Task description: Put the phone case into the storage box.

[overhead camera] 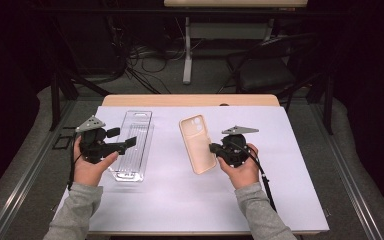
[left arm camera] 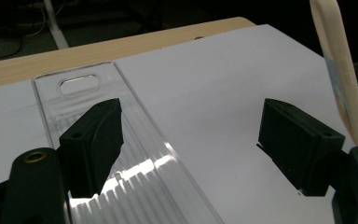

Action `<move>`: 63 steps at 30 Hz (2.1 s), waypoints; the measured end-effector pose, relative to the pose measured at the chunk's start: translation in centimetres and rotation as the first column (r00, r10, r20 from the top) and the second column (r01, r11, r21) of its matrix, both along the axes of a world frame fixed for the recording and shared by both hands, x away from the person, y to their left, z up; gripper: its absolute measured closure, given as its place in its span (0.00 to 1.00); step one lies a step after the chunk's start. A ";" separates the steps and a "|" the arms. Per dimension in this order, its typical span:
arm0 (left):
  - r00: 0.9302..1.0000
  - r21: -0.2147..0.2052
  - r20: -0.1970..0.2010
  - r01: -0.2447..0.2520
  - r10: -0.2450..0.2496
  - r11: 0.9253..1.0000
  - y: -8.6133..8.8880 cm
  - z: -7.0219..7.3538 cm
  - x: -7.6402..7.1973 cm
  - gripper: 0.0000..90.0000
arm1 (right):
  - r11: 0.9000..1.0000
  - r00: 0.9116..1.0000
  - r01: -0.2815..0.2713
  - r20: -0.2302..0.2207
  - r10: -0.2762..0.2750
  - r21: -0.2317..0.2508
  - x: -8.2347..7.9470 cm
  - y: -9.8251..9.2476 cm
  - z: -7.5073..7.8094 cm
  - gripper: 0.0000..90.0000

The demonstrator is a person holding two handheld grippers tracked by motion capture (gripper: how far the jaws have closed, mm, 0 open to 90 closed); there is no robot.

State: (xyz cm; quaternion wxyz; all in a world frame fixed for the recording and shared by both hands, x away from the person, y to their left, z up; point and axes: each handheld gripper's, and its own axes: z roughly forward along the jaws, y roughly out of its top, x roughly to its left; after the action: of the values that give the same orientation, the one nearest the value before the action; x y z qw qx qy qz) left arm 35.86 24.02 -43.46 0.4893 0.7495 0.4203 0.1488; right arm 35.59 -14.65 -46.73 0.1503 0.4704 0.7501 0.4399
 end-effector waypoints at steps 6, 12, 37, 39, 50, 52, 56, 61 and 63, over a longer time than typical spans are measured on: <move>1.000 -0.042 0.012 0.026 -0.025 0.999 -1.2 -0.3 -0.4 0.24 | 1.000 0.998 0.009 0.065 -0.010 0.025 -0.4 0.2 -0.6 0.97; 0.996 -0.077 0.001 0.084 -0.084 0.994 -3.2 -1.0 -0.9 0.29 | 0.999 0.993 0.023 0.119 -0.026 0.030 -1.1 0.3 -0.9 0.98; 0.965 -0.062 -0.051 0.255 -0.258 0.965 -9.3 -2.7 -3.3 0.45 | 0.999 0.983 0.024 0.180 -0.030 0.035 -2.3 1.2 -1.1 0.98; 0.963 -0.062 -0.055 0.260 -0.263 0.964 -9.5 -2.8 -3.4 0.46 | 0.999 0.984 0.020 0.179 -0.027 0.037 -2.3 1.3 -1.1 0.98; 0.960 -0.062 -0.048 0.273 -0.276 0.960 -10.1 -2.9 -3.7 0.47 | 0.999 0.984 0.009 0.178 -0.015 0.033 -2.5 1.7 -1.2 0.98; 0.961 -0.077 -0.048 0.267 -0.271 0.961 -10.1 -3.0 -3.8 0.47 | 0.999 0.984 0.010 0.177 -0.016 0.035 -2.6 1.8 -1.3 0.97; 0.958 -0.097 -0.059 0.274 -0.280 0.957 -10.2 -3.0 -3.8 0.49 | 1.000 0.984 0.004 0.178 -0.009 0.027 -2.6 1.9 -1.3 0.97; 0.956 -0.100 -0.064 0.278 -0.285 0.955 -10.3 -3.2 -3.8 0.48 | 1.000 0.984 0.000 0.175 -0.005 0.027 -2.7 2.2 -1.4 0.98; 0.955 -0.098 -0.063 0.282 -0.289 0.954 -10.4 -3.2 -3.7 0.49 | 1.000 0.985 -0.003 0.174 -0.001 0.022 -2.8 2.3 -1.4 0.97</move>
State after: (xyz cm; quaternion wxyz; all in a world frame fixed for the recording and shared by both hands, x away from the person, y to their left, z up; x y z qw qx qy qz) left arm 32.11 13.64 -46.68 0.5218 0.7852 0.3322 0.0290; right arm 32.79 -12.39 -48.12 0.2098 0.4316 0.7293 0.4877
